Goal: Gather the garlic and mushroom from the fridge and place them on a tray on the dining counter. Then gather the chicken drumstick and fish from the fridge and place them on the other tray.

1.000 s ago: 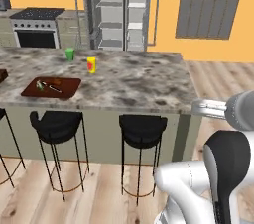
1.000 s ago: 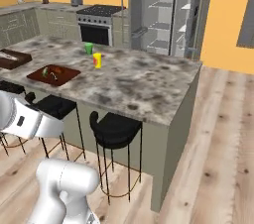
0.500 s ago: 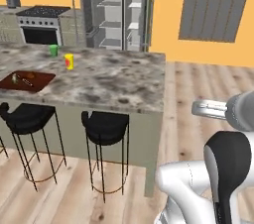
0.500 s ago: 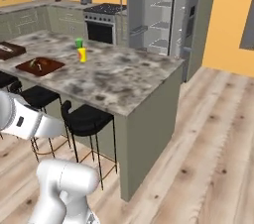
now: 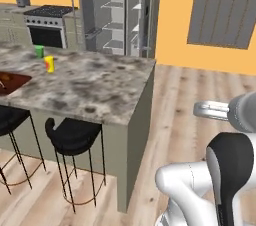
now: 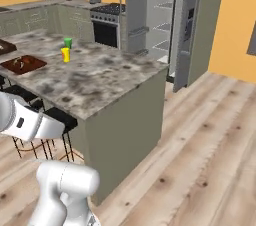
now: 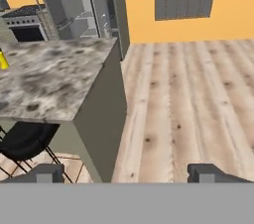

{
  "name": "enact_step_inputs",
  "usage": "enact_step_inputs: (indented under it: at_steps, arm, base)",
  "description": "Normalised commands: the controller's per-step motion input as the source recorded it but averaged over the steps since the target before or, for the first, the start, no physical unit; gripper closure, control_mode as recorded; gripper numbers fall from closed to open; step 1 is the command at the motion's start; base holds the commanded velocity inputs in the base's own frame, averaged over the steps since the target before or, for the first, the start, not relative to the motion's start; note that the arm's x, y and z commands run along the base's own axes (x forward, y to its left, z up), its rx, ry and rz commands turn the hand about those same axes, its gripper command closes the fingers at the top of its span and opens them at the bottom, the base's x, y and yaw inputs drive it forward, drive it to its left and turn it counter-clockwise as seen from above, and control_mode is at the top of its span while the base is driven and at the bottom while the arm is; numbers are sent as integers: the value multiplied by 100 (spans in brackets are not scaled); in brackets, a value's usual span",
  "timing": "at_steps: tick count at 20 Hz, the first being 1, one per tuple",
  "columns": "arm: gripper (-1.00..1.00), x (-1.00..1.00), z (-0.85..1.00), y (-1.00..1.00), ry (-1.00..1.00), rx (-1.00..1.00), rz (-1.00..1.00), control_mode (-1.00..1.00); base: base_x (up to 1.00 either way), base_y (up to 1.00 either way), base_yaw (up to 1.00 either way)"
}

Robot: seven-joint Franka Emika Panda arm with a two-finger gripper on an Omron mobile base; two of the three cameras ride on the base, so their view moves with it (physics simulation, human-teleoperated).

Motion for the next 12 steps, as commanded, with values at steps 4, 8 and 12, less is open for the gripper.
enact_step_inputs:
  at_steps: [4, 8, 12]
  arm:
    - [-100, 0, 0, 0, 0, 0, 0, 100]
    - [-100, 0, 0, 0, 0, 0, 0, 100]
    - [-100, 0, 0, 0, 0, 0, 0, 100]
  base:
    - [54, -91, 27]
    - [61, -77, 31]
    - [51, -78, 33]
